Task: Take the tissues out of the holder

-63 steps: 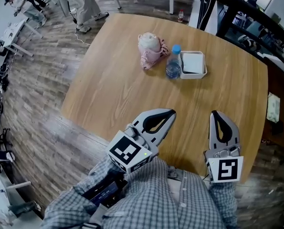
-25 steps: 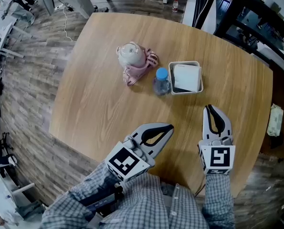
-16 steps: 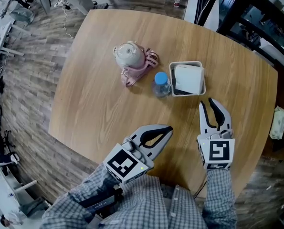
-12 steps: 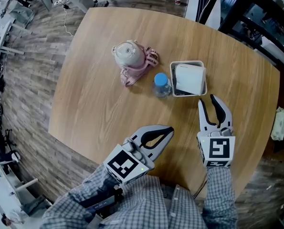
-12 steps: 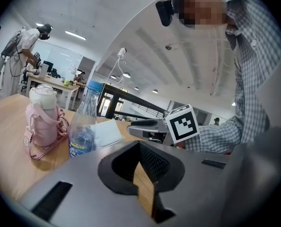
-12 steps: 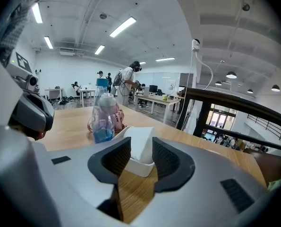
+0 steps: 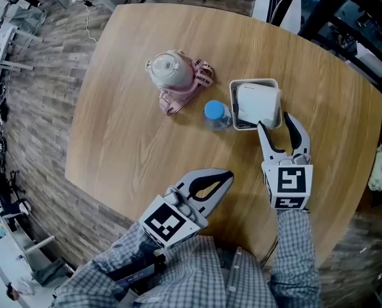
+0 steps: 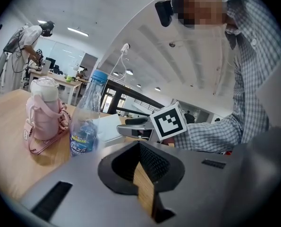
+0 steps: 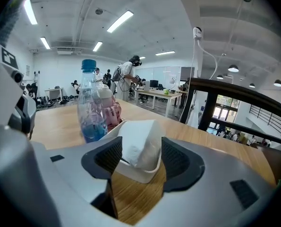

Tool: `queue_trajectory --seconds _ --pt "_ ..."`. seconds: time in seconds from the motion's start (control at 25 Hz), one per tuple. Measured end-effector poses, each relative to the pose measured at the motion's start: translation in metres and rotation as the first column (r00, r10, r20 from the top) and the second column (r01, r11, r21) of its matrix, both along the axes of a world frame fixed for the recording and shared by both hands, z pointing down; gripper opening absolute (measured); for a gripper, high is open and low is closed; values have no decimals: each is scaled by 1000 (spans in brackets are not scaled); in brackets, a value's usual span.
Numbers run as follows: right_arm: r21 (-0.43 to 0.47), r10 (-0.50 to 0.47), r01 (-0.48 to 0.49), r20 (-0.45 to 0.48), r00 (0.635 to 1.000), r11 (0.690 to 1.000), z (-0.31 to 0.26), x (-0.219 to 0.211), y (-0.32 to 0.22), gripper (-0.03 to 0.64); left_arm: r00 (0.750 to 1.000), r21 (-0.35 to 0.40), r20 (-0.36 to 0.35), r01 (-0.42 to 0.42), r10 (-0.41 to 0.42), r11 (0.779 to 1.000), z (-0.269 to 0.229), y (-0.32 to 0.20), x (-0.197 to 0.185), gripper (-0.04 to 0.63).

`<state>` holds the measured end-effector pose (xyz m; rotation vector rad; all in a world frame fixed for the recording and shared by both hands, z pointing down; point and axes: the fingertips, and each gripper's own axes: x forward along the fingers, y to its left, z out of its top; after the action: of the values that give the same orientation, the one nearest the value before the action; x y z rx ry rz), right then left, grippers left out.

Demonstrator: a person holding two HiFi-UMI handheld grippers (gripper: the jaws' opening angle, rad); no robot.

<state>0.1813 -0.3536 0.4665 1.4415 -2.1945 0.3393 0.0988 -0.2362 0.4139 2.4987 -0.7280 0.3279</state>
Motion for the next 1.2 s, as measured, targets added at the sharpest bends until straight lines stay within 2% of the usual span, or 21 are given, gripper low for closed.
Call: queue_trajectory --seconds 0.32,0.48,0.52,0.72,1.2 --pt "-19 27 -27 11 1000 999 16 -1 -16 242 1000 -23 7 0 0 1000 9 2 2 6" --pt "-48 62 -60 52 997 997 20 -2 -17 239 1000 -7 13 -17 17 1000 12 3 1 6" --pt "-51 69 -66 53 996 997 22 -1 -17 208 1000 -9 13 -15 15 1000 12 2 1 6" --pt "-61 104 -100 70 992 993 26 4 -18 166 1000 -2 11 -14 14 1000 11 3 -1 6" --pt "-32 147 -144 105 984 989 21 5 -17 138 1000 -33 8 14 -14 999 13 4 -5 6"
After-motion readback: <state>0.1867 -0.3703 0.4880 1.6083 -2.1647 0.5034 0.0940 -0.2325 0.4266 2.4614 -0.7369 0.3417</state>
